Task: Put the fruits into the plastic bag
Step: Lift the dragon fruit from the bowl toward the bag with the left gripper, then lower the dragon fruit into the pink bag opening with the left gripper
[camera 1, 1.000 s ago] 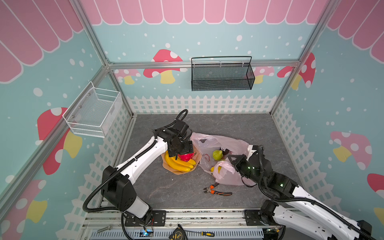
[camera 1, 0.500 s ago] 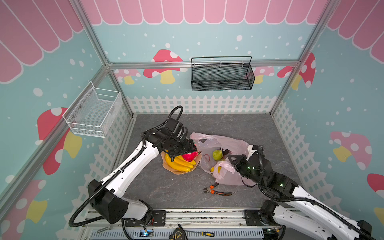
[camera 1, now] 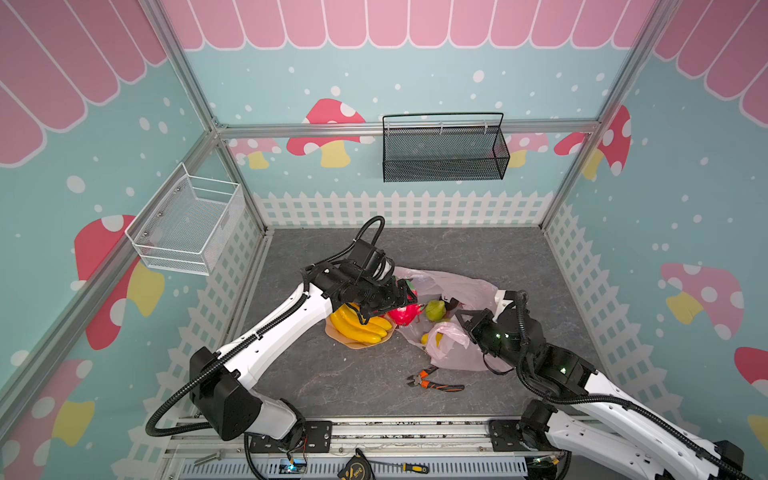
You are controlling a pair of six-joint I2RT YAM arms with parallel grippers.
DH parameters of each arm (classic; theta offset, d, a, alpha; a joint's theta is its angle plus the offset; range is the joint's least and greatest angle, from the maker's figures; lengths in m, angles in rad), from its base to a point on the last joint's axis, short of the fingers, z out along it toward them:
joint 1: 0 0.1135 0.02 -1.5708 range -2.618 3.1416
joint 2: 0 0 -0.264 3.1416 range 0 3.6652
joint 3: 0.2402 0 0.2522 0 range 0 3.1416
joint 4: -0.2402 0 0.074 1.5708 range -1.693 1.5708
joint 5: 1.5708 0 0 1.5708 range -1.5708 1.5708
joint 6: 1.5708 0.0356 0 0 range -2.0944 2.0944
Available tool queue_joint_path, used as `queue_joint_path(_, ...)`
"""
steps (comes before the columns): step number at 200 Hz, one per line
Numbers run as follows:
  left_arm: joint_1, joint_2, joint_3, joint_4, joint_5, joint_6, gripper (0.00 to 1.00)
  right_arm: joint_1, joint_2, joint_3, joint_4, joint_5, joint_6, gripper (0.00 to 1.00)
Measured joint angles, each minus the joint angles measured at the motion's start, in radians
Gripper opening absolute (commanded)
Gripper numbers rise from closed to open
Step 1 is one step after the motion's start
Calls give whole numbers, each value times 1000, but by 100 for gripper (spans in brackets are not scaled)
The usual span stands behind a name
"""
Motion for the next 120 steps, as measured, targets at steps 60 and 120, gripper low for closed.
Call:
queue_joint_path(60, -35, 53, -65, 114, 4, -122, 36, 0, 0, 3, 0, -8, -1, 3)
queue_joint_path(120, -57, 55, -174, 285, 39, -273, 36, 0, 16, 33, -6, -12, -14, 3)
